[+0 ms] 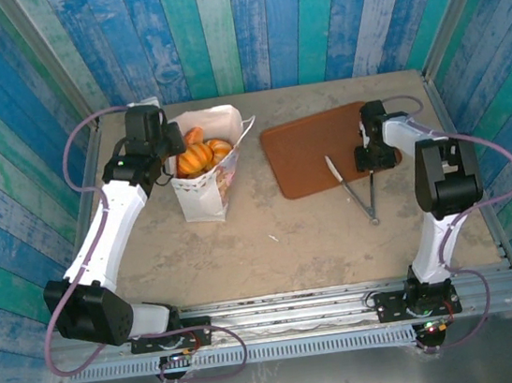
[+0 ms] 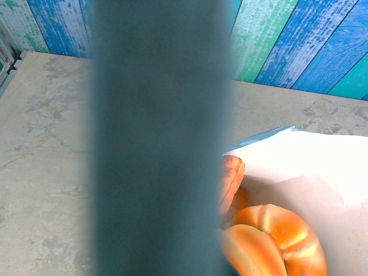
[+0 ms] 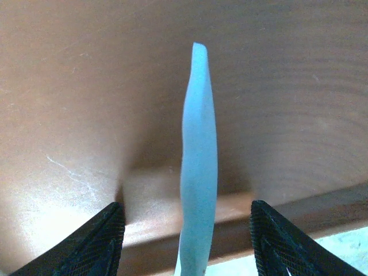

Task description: Take the fake bread out of the paper bag

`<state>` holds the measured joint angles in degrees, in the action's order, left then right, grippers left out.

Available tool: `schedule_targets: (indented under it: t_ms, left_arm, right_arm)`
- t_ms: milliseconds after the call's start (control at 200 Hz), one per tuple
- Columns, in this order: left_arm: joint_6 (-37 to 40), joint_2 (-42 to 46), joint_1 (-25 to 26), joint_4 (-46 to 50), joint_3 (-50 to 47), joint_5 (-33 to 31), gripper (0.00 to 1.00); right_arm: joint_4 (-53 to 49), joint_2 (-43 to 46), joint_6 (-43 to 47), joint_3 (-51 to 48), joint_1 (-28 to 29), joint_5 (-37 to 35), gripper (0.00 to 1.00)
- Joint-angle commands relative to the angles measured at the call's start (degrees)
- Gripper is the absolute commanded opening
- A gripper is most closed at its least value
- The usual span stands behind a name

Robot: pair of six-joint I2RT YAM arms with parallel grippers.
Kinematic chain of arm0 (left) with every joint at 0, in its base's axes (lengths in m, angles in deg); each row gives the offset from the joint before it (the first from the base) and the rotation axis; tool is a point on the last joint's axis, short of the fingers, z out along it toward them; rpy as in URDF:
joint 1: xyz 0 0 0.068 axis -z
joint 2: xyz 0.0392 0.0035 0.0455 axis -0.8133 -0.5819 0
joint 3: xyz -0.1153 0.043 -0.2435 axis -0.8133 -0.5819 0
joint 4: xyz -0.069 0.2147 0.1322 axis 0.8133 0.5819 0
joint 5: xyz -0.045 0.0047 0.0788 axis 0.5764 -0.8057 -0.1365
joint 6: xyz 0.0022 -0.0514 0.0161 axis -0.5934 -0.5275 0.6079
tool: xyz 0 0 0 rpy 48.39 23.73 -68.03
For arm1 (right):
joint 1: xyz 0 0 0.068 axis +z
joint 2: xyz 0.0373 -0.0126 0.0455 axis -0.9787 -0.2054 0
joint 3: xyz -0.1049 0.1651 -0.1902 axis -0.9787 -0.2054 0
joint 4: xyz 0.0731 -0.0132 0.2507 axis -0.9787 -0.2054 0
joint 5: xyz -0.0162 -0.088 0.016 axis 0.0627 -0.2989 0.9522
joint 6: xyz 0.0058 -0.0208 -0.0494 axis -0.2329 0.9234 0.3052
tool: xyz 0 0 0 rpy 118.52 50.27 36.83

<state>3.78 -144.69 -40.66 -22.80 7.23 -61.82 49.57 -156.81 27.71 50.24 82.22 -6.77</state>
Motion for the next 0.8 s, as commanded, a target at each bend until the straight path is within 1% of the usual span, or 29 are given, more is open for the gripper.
schedule_targets:
  t_ms: [0,401,526,791]
  left_arm:
    - [-0.8,1.58,-0.27,-5.37,0.27,0.68,0.0]
    - [-1.24,1.63,-0.31,-6.61,-0.59,-0.22,0.0]
    - [-1.9,1.91,-0.31,-7.72,-1.17,-0.13,0.0]
    - [-3.94,2.76,-0.24,-9.72,-3.53,0.0,0.0]
  right_arm:
    - [-4.87,0.58,-1.78,-3.76,0.48,0.19,0.59]
    - [-5.04,6.57,-8.69,-11.22,5.53,1.71,0.59]
    - [-4.36,8.4,-9.56,-12.43,7.11,1.6,0.59]
    - [-3.57,7.46,-10.5,-12.08,8.64,1.69,0.58]
